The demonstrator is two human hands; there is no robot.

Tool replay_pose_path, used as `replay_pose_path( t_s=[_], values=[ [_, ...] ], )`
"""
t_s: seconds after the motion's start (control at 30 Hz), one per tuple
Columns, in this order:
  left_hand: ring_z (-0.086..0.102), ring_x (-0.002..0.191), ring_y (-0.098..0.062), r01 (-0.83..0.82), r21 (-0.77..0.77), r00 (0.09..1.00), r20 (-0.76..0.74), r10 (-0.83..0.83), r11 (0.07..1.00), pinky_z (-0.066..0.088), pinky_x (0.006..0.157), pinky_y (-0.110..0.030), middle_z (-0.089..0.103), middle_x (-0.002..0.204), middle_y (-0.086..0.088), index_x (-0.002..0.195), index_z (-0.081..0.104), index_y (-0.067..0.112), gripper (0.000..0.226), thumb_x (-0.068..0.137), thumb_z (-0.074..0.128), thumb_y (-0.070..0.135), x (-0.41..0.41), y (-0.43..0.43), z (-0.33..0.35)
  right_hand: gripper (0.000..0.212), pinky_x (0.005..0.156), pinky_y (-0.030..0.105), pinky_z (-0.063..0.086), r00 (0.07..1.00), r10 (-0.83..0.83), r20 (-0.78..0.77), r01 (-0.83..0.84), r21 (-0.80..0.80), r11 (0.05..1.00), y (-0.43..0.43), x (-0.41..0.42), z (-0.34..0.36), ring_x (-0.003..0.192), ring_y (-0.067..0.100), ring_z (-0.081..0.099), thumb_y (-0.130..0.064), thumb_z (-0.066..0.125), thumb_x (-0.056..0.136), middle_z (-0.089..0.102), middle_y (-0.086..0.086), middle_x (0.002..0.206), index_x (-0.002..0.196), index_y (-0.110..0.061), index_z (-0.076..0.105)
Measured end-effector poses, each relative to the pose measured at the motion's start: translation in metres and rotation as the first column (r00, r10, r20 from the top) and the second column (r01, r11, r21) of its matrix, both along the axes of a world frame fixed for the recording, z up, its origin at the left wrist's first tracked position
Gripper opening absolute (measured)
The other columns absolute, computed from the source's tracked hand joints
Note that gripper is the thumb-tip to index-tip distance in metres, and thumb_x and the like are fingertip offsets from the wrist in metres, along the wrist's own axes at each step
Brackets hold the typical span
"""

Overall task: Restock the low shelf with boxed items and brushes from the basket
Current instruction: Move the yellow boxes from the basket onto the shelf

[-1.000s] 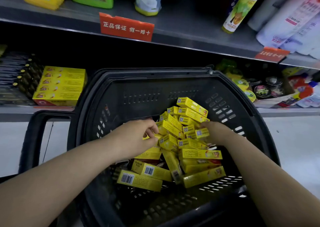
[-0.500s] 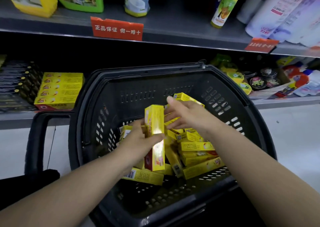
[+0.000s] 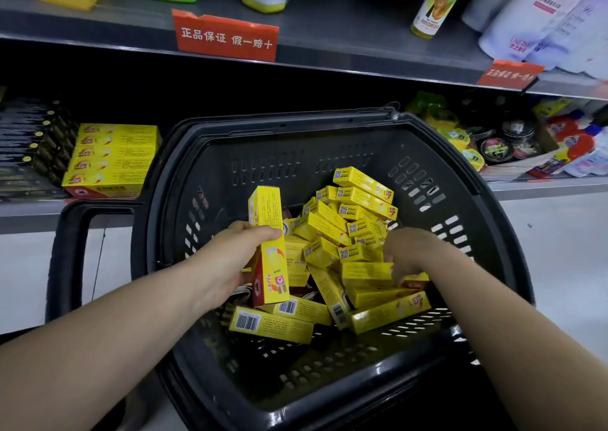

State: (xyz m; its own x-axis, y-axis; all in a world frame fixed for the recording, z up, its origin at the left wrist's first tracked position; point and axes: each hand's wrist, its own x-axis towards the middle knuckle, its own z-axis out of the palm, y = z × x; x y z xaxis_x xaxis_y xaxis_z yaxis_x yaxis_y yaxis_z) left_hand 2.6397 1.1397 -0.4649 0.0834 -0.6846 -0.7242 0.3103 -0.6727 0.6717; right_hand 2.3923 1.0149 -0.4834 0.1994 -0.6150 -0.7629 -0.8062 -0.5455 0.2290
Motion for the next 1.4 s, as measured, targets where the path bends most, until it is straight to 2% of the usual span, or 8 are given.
replay_pose_path(
  t_s=[0.1,0.2,0.4,0.57,0.73,1.03,1.2,1.4],
  values=[
    [0.062,0.099,-0.029,-0.040,0.022,0.999,0.025,0.040,0.999,0.050,0.089,-0.043,0.064,0.112,-0.016,0.119,0.045,0.011,0.034,0.092,0.057,0.027,0.000,-0.001,-0.004,0.020,0.060,0.030,0.044,0.894,-0.220,0.390,0.209,0.071,0.975,0.009,0.019,0.037,0.064,0.019,0.054,-0.029,0.070,0.071,0.058,0.004,0.065,0.074,-0.012,0.060],
    [0.064,0.093,-0.025,-0.031,0.001,0.999,-0.042,0.031,1.000,0.052,0.082,-0.040,0.066,0.106,-0.013,0.115,0.045,0.015,0.029,0.093,0.053,0.033,-0.005,-0.001,0.000,0.029,0.076,0.039,0.056,0.512,-0.594,0.621,0.430,0.413,0.802,0.029,0.046,0.063,0.070,0.016,0.063,-0.034,0.074,0.069,0.068,0.010,0.076,0.079,-0.014,0.055],
    [0.071,0.082,-0.020,-0.020,-0.088,0.997,-0.079,0.013,0.996,0.056,0.063,-0.032,0.073,0.096,-0.004,0.102,0.051,0.025,0.028,0.082,0.064,0.039,-0.016,0.001,0.003,0.022,0.073,0.036,0.057,0.431,-0.480,0.764,0.290,0.386,0.876,0.054,0.084,0.053,0.063,0.007,0.066,-0.034,0.068,0.083,0.065,-0.008,0.065,0.077,-0.019,0.052],
    [0.070,0.083,-0.021,-0.001,-0.029,1.000,-0.006,0.001,1.000,0.052,0.066,-0.031,0.075,0.091,-0.004,0.097,0.065,0.022,0.027,0.073,0.078,0.022,-0.009,0.000,-0.002,0.018,0.084,0.025,0.054,0.480,-0.526,0.702,0.238,0.473,0.848,0.028,0.059,0.041,0.089,0.010,0.068,-0.017,0.049,0.097,0.069,-0.004,0.103,0.101,-0.030,0.061],
    [0.068,0.078,-0.014,-0.004,0.002,1.000,0.027,0.004,1.000,0.046,0.055,-0.024,0.074,0.088,-0.002,0.095,0.065,0.021,0.030,0.070,0.079,0.012,-0.006,-0.002,-0.007,0.066,0.097,0.039,0.045,0.940,-0.119,0.321,0.112,0.040,0.993,0.003,0.022,0.001,0.123,0.025,0.048,-0.019,0.070,0.081,0.044,0.006,0.141,0.139,-0.024,0.039],
    [0.068,0.083,-0.019,0.029,0.022,0.999,-0.029,-0.028,0.999,0.047,0.059,-0.028,0.074,0.093,-0.005,0.102,0.066,0.019,0.037,0.069,0.079,0.011,-0.005,-0.003,-0.006,0.053,0.086,0.035,0.050,0.935,-0.051,0.352,0.103,-0.132,0.986,-0.002,0.030,-0.022,0.110,0.023,0.057,-0.036,0.065,0.083,0.059,0.003,0.124,0.132,-0.025,0.048],
    [0.070,0.088,-0.016,0.085,-0.067,0.995,-0.053,-0.089,0.994,0.054,0.073,-0.033,0.075,0.095,0.000,0.109,0.063,0.023,0.062,0.050,0.084,0.026,-0.009,-0.002,0.008,0.023,0.064,0.030,0.050,0.241,-0.511,0.825,0.543,0.322,0.776,-0.001,0.065,0.033,0.063,0.015,0.060,-0.029,0.071,0.074,0.065,-0.001,0.073,0.091,-0.013,0.067],
    [0.069,0.096,-0.026,0.071,-0.159,0.988,-0.126,-0.092,0.985,0.052,0.089,-0.047,0.073,0.103,-0.005,0.121,0.058,0.020,0.081,0.045,0.082,0.028,-0.005,0.000,0.025,0.044,0.074,0.048,0.057,-0.248,-0.836,0.490,0.581,0.765,0.276,0.022,0.109,0.061,0.077,0.031,0.071,-0.043,0.063,0.078,0.074,0.013,0.093,0.108,-0.011,0.061]
  ],
)
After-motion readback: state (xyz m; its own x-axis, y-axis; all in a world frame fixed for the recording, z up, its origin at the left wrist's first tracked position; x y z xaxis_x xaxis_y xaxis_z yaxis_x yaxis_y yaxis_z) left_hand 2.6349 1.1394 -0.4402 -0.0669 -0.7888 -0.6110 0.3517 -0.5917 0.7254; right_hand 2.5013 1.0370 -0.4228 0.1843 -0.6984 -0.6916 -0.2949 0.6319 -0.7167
